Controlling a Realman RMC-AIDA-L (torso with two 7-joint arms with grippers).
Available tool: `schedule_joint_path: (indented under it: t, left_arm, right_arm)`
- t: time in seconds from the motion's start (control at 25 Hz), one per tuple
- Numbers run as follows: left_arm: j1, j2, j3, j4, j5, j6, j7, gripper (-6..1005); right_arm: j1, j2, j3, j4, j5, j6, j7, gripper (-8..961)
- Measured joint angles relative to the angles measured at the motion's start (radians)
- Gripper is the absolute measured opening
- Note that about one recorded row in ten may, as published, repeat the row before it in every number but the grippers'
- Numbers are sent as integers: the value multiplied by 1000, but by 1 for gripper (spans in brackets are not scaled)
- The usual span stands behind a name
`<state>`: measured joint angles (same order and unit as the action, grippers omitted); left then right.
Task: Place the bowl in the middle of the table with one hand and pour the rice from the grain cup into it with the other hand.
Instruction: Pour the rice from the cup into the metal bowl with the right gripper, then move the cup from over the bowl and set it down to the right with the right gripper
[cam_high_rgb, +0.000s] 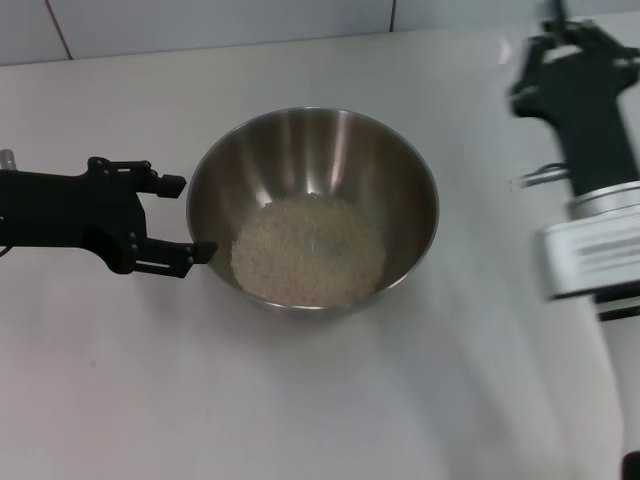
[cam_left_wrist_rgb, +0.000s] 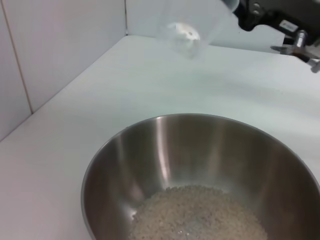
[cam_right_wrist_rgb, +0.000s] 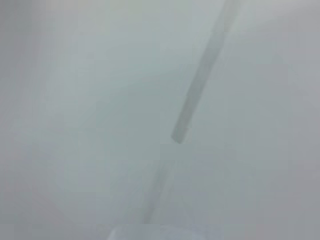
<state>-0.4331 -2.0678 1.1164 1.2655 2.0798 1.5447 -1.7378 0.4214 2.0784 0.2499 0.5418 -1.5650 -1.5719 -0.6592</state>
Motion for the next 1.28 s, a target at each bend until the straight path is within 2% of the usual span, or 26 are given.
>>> schedule_joint_path:
  t: [0.16, 0.24, 0.36, 0.48, 0.64, 0.92, 1.12, 1.28]
  left_arm:
    - [-2, 0, 0, 0, 0, 0, 0, 864]
    - [-1, -1, 0, 0, 0, 0, 2, 864]
    - [-1, -1, 0, -4, -1, -1, 5, 864]
    - [-3, -1, 0, -10, -1, -1, 6, 864]
    - [-5, -2, 0, -11, -1, -1, 6, 864]
    - [-5, 0, 0, -11, 0, -7, 6, 864]
    - [-6, 0, 0, -12, 0, -8, 6, 864]
    - [-6, 0, 3, -13, 0, -8, 4, 864]
  right_arm:
    - [1, 0, 60, -168, 7, 121, 351, 14]
    - [29, -1, 58, -271, 6, 241, 509, 14]
    - [87, -1, 13, -395, -17, 423, 691, 13]
    - [127, -1, -53, -455, -72, 525, 803, 13]
    - [158, 0, -126, -477, -127, 587, 851, 13]
    - [191, 1, -210, -473, -133, 678, 871, 14]
    - [170, 5, -212, -454, -134, 679, 867, 14]
    - [138, 5, -211, -436, -135, 663, 866, 97]
